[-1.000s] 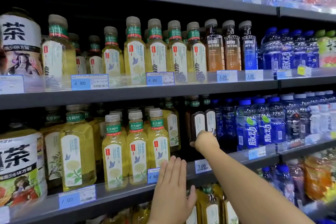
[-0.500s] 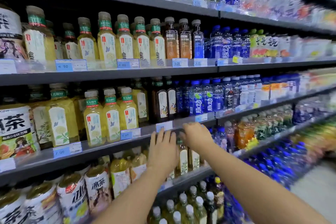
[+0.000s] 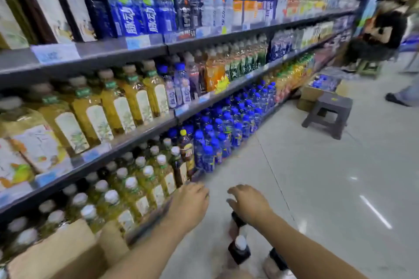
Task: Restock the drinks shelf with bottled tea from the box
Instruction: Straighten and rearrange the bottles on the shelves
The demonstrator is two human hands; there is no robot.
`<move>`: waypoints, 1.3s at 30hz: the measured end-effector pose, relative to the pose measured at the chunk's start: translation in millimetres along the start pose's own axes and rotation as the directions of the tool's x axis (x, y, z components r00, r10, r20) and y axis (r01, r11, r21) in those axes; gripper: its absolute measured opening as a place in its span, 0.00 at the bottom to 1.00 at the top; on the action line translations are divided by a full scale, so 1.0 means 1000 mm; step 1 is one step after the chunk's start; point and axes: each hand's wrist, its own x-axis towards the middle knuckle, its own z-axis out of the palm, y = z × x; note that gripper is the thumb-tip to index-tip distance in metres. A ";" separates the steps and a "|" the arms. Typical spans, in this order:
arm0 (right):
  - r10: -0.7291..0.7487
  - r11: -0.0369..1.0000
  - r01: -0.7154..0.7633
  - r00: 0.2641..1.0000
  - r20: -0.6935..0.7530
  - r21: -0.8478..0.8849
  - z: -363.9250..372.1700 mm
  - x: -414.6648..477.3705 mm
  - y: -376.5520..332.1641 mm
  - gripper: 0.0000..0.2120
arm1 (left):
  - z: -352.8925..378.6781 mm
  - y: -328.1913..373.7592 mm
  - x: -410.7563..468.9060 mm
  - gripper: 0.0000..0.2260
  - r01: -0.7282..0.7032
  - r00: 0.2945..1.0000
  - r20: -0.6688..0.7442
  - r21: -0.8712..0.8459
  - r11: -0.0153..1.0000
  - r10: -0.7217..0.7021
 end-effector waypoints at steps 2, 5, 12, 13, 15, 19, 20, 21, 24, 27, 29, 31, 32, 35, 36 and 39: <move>0.030 0.999 -0.031 0.993 0.111 0.011 0.051 -0.014 0.021 0.19 | 0.052 0.014 -0.017 0.05 0.005 0.996 0.089 -0.071 0.997 0.001; 0.081 0.995 -0.095 0.941 0.327 0.028 0.116 -0.032 0.041 0.25 | 0.118 0.026 -0.051 0.09 0.011 0.973 0.232 -0.117 0.993 0.016; 0.136 0.983 -0.180 0.855 0.500 0.040 0.181 -0.013 0.062 0.33 | 0.177 0.015 -0.087 0.04 0.116 0.922 0.385 -0.155 0.981 -0.048; 0.130 0.985 -0.170 0.857 0.498 0.036 0.185 -0.009 0.063 0.33 | 0.180 0.013 -0.089 0.03 0.133 0.910 0.410 -0.162 0.978 -0.056; 0.096 0.991 -0.129 0.867 0.489 0.035 0.189 -0.004 0.063 0.30 | 0.184 0.008 -0.092 0.05 0.175 0.891 0.446 -0.163 0.971 -0.085; 0.090 0.993 -0.113 0.881 0.464 0.023 0.158 0.013 0.053 0.21 | 0.173 0.004 -0.085 0.09 0.241 0.867 0.482 -0.182 0.953 -0.127; 0.088 0.993 -0.115 0.887 0.452 0.033 0.142 0.019 0.046 0.20 | 0.166 0.005 -0.083 0.11 0.275 0.850 0.506 -0.191 0.942 -0.146; 0.066 0.994 -0.095 0.898 0.436 0.044 0.121 0.024 0.037 0.19 | 0.156 0.007 -0.078 0.14 0.323 0.828 0.536 -0.213 0.922 -0.166; -0.044 0.998 0.024 0.940 0.339 0.062 0.045 0.036 0.003 0.11 | 0.110 0.010 -0.056 0.30 0.468 0.771 0.605 -0.327 0.821 -0.199; -0.156 0.987 0.144 0.957 0.243 0.068 -0.043 0.030 -0.039 0.14 | 0.041 0.016 -0.035 0.39 0.511 0.820 0.527 -0.498 0.701 -0.224; -0.195 0.980 0.181 0.963 0.185 0.088 -0.097 0.019 -0.071 0.15 | -0.006 0.017 -0.028 0.34 0.510 0.857 0.416 -0.607 0.609 -0.303; -0.233 0.968 0.220 0.966 0.112 0.122 -0.146 0.006 -0.102 0.16 | -0.055 0.015 -0.024 0.32 0.488 0.870 0.315 -0.661 0.570 -0.379; -0.257 0.960 0.244 0.963 0.082 0.137 -0.166 0.000 -0.116 0.16 | -0.078 0.014 -0.023 0.32 0.471 0.874 0.269 -0.676 0.567 -0.405; -0.335 0.926 0.333 0.942 -0.020 0.177 -0.217 -0.016 -0.156 0.16 | -0.148 0.007 -0.026 0.24 0.444 0.870 0.159 -0.664 0.601 -0.467; -0.357 0.911 0.364 0.931 -0.071 0.193 -0.232 -0.022 -0.169 0.15 | -0.172 0.004 -0.027 0.20 0.428 0.868 0.116 -0.669 0.608 -0.483; -0.358 0.858 0.422 0.900 -0.249 0.294 -0.267 -0.032 -0.205 0.21 | -0.233 -0.013 -0.028 0.16 0.439 0.796 0.034 -0.720 0.537 -0.604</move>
